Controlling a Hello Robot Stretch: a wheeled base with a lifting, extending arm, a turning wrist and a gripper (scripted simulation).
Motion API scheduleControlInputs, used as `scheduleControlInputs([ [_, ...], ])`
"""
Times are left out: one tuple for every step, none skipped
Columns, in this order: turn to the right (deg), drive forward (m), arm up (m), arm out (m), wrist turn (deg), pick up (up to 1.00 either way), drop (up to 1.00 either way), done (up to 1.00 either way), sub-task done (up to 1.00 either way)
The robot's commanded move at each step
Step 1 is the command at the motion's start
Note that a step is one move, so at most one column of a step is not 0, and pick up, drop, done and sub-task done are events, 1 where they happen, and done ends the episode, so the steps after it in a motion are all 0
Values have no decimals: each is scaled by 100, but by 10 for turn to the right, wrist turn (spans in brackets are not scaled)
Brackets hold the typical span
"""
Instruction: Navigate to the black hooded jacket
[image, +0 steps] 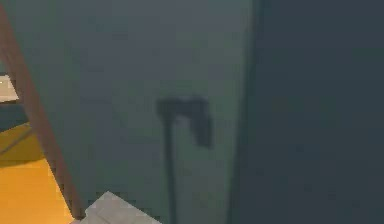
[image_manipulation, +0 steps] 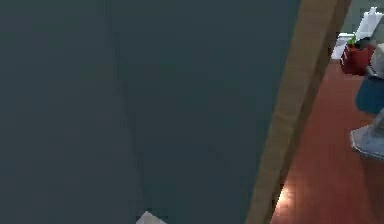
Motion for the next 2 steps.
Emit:
scheduleControlInputs([
  [450,0,0,0,0,0,0,0,0],
  [450,0,0,0,0,0,0,0,0],
])
